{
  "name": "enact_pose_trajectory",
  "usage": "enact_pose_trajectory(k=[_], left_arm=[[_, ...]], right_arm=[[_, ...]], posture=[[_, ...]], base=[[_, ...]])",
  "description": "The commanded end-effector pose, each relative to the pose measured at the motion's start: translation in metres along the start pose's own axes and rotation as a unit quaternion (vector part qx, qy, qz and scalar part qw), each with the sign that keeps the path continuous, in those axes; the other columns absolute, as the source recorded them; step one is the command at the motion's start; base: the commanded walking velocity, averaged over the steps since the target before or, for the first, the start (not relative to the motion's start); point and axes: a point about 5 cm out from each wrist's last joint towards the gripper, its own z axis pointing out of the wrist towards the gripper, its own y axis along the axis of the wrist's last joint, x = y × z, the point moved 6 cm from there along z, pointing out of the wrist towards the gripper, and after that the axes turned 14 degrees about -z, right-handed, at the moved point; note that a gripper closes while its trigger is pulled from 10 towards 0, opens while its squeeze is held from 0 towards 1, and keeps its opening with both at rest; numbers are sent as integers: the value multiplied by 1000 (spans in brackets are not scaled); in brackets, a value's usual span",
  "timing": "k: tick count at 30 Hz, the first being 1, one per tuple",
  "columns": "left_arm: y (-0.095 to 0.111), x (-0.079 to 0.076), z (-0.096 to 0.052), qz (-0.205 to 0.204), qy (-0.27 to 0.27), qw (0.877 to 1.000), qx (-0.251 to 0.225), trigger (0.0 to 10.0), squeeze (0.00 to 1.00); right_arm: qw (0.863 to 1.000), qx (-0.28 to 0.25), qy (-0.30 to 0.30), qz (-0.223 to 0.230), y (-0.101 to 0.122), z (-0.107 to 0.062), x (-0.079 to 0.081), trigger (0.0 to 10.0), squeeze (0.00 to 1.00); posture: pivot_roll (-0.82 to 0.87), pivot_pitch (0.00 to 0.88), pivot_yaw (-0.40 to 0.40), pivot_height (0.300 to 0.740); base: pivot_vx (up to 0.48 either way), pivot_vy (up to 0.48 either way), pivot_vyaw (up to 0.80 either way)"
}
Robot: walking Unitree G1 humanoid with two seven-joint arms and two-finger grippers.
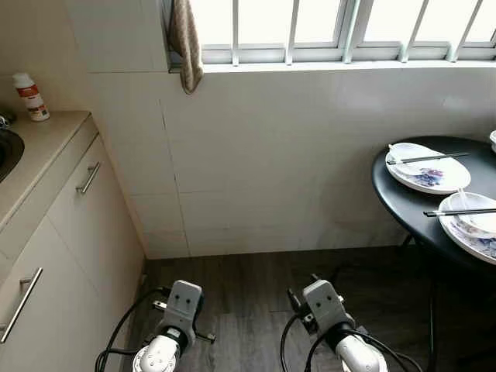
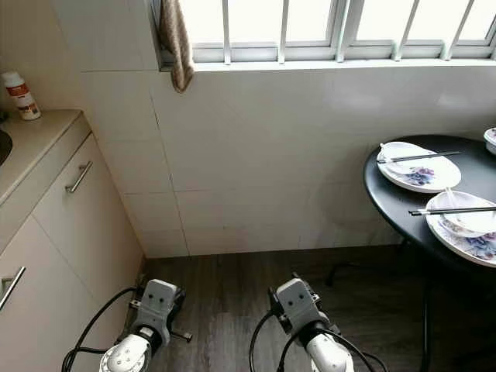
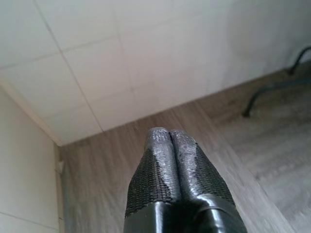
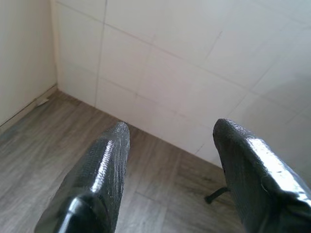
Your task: Kitchen organization
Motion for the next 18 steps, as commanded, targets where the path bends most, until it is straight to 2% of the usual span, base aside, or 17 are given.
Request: enact_pose_trajectory(k=[1,2,5,9,11,15,18], left_arm=[[17,4,-1,-2,7,999,-39,10000,0],[29,10,-6,-3,32,997,-75,10000,0],[36,10,-11,8,36,995,-95,10000,0],[33,4,-13,15,20,996,-89,10000,0],[25,-2,-12,17,-1,997,-69,10000,0],[20,-1,-7,-20,-1,998,-60,10000,0],[21,-1,-7,-27,-1,997,-66,10000,0]], right_arm=[[1000,-11,-25,-4,6,0,-12,10000,0],[999,-3,-34,8,3,-1,-16,10000,0],[999,1,-43,8,1,-2,-20,10000,0],[999,0,-48,5,1,-3,-22,10000,0],[999,0,-48,3,1,-4,-22,10000,0],[998,-2,-45,-32,3,-4,-20,10000,0],[999,3,-43,-33,2,-3,-19,10000,0]], posture=[[-84,0,8,740],[-84,0,9,740],[-83,0,7,740],[-83,0,7,740],[-87,0,6,740],[-91,0,5,740],[-89,0,4,740]], base=[[0,0,0],[0,0,0],[0,0,0],[0,0,0],[0,0,0],[0,0,0],[0,0,0]])
